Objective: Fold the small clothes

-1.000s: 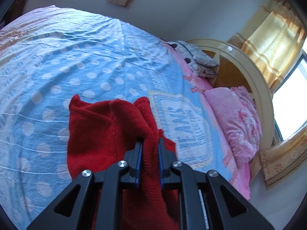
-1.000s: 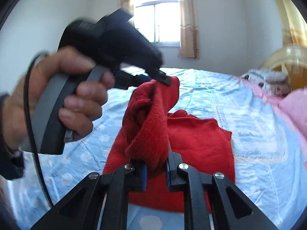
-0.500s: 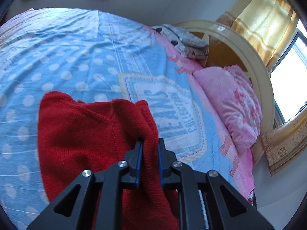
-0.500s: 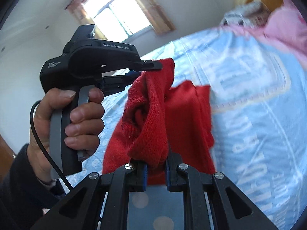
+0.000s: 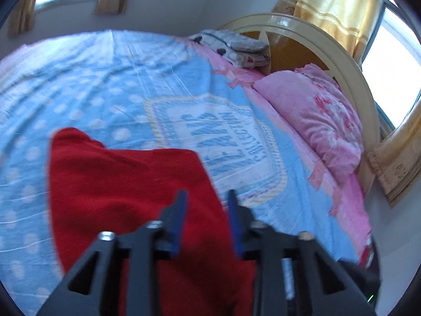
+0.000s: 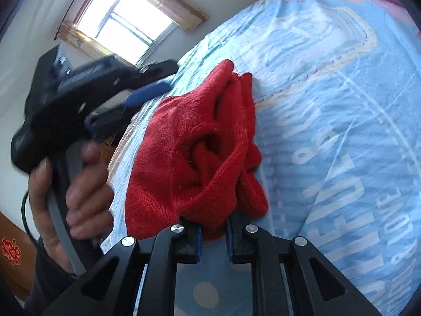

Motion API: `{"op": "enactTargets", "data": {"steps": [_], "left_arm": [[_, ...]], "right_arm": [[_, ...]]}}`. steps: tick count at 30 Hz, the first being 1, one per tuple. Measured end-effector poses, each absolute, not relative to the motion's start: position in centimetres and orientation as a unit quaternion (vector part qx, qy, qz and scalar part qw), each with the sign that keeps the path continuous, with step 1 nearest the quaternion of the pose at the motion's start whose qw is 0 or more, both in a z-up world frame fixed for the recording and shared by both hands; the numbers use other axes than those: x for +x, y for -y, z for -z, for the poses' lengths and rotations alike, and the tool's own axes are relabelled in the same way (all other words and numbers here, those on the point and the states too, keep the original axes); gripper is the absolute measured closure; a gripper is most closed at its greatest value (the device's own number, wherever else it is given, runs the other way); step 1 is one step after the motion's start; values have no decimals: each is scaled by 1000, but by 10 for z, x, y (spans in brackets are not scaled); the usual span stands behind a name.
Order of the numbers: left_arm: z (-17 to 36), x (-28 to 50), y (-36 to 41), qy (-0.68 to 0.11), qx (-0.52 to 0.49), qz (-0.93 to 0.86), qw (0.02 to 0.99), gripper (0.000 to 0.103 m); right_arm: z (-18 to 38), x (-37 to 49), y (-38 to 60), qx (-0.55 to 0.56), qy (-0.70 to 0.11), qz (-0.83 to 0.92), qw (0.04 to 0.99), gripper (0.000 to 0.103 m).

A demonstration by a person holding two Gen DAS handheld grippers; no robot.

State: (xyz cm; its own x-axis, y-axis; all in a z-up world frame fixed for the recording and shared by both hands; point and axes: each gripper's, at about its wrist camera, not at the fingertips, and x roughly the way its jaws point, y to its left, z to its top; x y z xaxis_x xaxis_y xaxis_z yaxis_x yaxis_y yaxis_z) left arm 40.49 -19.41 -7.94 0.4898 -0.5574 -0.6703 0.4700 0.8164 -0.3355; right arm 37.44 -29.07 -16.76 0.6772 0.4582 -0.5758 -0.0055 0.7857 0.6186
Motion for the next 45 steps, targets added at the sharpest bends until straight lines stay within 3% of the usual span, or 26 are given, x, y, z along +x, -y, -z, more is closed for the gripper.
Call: {"op": "enactTargets", "data": {"steps": [1,3,5,9,10,16,19,20,21,27,31,32,35,39,40,42,45], "left_arm": [[80,398,186,-397,-44,287,871,47],[85,383,165,-379,-29,265,886,44],[96,369,141,-369,-15,239,898,44],[121,348,111,-361,-11,219,906,43],[129,344,109,-364,-10,218,906,38],[148,335,112,-362,-8,216,907,28],[149,333,109,-359,-12,218,907,23],[150,334,108,-361,-16,221,906,22],[152,335,107,-366,-22,226,903,19],[161,342,103,-394,-54,243,885,11],[163,340,105,-400,-52,251,880,9],[163,339,104,-398,-53,250,881,9],[163,337,101,-395,-59,252,881,9],[163,334,100,-393,-59,252,882,9],[163,334,100,-393,-58,251,883,8],[163,333,100,-393,-57,250,883,8],[162,332,99,-392,-58,251,883,8]], "right_arm": [[166,373,290,288,-376,-128,872,84],[161,368,291,270,-366,-115,883,64],[149,358,295,244,-341,-79,904,50],[118,344,299,205,-271,-38,940,48],[110,349,295,199,-265,-52,942,48],[105,423,272,188,-340,-81,918,48],[114,462,280,175,-386,-43,905,54],[118,469,283,176,-392,-43,902,68],[124,479,283,176,-408,-54,894,93],[123,485,272,99,-388,-14,916,95],[135,499,276,96,-415,-1,905,94],[132,500,275,90,-411,-7,907,90],[116,503,273,78,-407,-30,910,47],[112,533,277,101,-435,-47,894,46],[117,545,276,99,-454,-47,884,47],[130,563,271,71,-489,-33,869,91],[138,578,266,36,-488,-11,872,96]]}}
